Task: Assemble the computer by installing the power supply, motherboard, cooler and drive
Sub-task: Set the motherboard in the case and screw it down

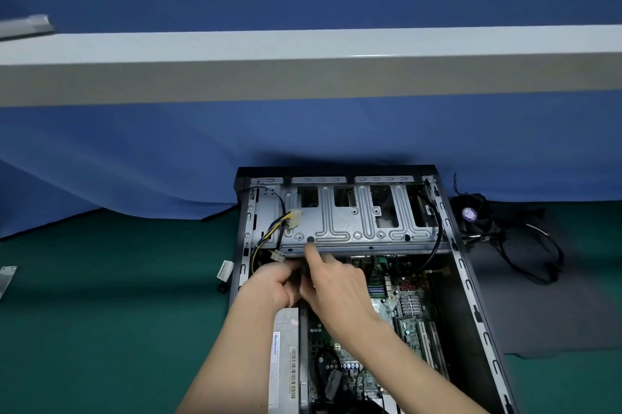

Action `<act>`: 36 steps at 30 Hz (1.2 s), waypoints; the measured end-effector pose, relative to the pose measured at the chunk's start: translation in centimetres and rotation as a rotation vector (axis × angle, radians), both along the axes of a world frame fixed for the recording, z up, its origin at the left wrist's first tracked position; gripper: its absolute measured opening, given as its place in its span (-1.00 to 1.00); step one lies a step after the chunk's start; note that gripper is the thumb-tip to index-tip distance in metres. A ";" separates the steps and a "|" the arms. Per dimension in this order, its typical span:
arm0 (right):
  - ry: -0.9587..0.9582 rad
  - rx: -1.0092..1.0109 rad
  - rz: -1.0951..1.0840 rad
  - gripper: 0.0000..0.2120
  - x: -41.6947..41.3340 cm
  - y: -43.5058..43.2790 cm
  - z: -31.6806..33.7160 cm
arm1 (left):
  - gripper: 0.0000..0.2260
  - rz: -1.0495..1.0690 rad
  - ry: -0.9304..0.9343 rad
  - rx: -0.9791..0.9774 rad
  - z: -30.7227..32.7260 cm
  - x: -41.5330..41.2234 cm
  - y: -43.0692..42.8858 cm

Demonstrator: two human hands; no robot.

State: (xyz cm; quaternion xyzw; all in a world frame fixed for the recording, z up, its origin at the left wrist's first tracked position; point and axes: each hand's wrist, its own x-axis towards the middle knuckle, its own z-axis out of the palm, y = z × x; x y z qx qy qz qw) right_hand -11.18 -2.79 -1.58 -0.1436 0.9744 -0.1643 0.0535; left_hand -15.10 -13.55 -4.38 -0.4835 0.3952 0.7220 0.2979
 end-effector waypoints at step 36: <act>-0.042 -0.024 -0.118 -0.58 -0.1 0.5 -0.2 | -0.79 -0.060 0.048 -0.082 -1.0 -0.1 0.0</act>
